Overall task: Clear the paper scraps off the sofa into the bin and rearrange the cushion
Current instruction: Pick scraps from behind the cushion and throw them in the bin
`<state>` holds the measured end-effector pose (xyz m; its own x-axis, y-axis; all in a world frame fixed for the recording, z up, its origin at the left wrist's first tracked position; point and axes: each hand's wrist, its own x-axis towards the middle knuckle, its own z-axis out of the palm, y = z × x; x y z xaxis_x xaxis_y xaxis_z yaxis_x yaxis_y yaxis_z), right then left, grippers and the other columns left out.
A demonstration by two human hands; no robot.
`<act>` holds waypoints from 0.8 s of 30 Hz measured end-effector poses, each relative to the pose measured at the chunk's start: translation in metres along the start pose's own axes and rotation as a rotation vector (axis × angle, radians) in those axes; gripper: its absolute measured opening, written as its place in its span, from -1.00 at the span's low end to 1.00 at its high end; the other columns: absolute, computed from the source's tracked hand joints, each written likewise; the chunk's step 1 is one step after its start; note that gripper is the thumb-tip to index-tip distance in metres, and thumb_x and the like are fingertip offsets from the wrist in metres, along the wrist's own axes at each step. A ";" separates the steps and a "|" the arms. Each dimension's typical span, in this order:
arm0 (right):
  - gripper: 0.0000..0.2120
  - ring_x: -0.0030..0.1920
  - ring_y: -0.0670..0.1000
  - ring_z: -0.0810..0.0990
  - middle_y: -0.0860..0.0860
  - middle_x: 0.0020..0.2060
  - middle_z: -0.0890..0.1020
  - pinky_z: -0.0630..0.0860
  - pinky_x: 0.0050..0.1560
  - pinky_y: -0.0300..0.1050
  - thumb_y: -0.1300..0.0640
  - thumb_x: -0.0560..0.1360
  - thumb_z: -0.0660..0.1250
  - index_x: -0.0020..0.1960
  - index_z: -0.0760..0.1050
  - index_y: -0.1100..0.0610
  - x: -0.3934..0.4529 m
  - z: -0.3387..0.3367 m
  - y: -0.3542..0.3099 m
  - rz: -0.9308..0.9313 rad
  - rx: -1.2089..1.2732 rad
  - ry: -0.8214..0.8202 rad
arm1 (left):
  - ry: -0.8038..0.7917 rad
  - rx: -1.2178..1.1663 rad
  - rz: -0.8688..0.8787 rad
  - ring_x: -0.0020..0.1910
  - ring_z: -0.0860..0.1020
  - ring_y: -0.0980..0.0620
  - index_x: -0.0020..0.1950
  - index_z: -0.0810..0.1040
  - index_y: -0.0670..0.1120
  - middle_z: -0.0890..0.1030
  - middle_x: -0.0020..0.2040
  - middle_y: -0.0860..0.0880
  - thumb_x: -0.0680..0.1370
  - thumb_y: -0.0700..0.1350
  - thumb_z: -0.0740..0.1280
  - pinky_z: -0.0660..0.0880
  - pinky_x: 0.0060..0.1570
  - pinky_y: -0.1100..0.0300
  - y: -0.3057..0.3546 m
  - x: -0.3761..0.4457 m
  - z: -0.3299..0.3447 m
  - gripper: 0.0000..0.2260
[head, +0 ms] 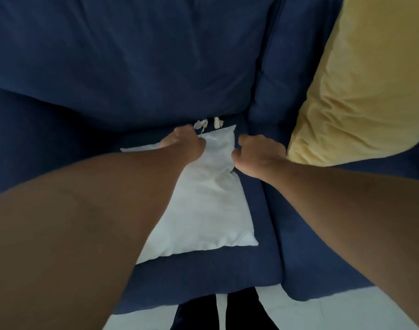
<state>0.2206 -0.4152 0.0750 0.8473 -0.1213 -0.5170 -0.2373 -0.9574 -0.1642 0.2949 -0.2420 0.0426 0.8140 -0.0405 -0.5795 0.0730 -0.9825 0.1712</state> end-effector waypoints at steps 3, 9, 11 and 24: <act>-0.78 -0.13 0.10 0.47 0.00 -0.08 0.53 0.35 -0.20 -0.04 -0.05 0.62 0.11 0.13 0.45 0.01 0.012 0.015 -0.003 0.016 0.048 -0.002 | -0.018 -0.012 -0.022 -0.16 0.52 -0.08 0.24 0.55 -0.02 0.52 -0.07 -0.02 0.57 0.11 0.23 0.47 -0.17 0.09 0.004 0.031 0.010 -0.66; -0.73 -0.16 0.09 0.46 0.05 -0.04 0.58 0.32 -0.24 -0.03 -0.07 0.66 0.10 0.19 0.44 0.06 0.029 0.037 -0.002 -0.033 0.075 0.067 | -0.035 -0.150 -0.163 -0.33 0.65 -0.13 0.07 0.56 -0.14 0.66 -0.11 -0.12 0.55 0.16 0.28 0.59 -0.33 0.11 0.014 0.078 0.032 -0.63; -0.73 -0.18 0.09 0.47 0.03 -0.06 0.59 0.30 -0.26 -0.04 -0.06 0.66 0.10 0.21 0.45 0.05 0.032 0.040 0.003 -0.043 0.074 0.096 | -0.016 -0.227 -0.206 -0.16 0.68 -0.21 0.18 0.56 -0.15 0.66 0.03 -0.17 0.54 0.17 0.33 0.65 -0.18 0.02 0.016 0.091 0.041 -0.58; -0.84 -0.22 0.09 0.46 -0.04 -0.19 0.49 0.24 -0.30 -0.08 -0.03 0.65 0.12 0.01 0.41 0.01 0.048 0.050 0.014 -0.014 0.102 0.147 | 0.049 -0.361 -0.270 0.30 0.55 -0.20 0.44 0.48 -0.18 0.54 0.37 -0.21 0.64 0.03 0.34 0.46 0.05 0.08 0.025 0.125 0.061 -0.55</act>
<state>0.2338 -0.4210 0.0060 0.9093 -0.1525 -0.3872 -0.2660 -0.9285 -0.2590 0.3629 -0.2828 -0.0739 0.7638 0.2257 -0.6047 0.4758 -0.8300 0.2912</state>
